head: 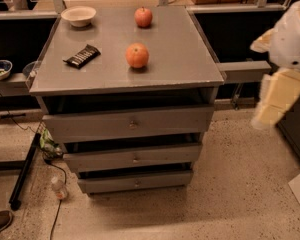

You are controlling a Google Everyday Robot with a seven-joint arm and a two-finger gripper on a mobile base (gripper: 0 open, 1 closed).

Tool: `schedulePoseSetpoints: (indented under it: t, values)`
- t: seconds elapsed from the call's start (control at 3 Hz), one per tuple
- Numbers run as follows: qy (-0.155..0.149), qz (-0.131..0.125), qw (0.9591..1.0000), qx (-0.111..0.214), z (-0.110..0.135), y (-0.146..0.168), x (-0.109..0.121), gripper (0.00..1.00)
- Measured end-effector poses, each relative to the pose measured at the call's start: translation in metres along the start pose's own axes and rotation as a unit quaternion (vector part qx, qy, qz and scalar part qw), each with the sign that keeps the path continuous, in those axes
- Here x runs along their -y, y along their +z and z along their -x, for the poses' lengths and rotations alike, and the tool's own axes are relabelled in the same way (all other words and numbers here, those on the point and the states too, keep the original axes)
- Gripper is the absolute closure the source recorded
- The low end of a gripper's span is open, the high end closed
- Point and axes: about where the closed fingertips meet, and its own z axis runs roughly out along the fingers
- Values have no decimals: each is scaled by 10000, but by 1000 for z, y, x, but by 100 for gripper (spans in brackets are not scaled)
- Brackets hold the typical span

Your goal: Open top drawer

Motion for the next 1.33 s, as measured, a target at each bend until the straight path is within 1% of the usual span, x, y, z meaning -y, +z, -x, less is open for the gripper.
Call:
schedulePoseSetpoints:
  t: [0.33,0.67,1.0,1.33]
  values:
    - [-95,98,9990,433,28,43,20,0]
    - [-103,107,9989,435,28,45,18,0]
    - [-176,191,9987,445,27,60,2,0]
    - [-320,285,9982,417,26,92,-12,0]
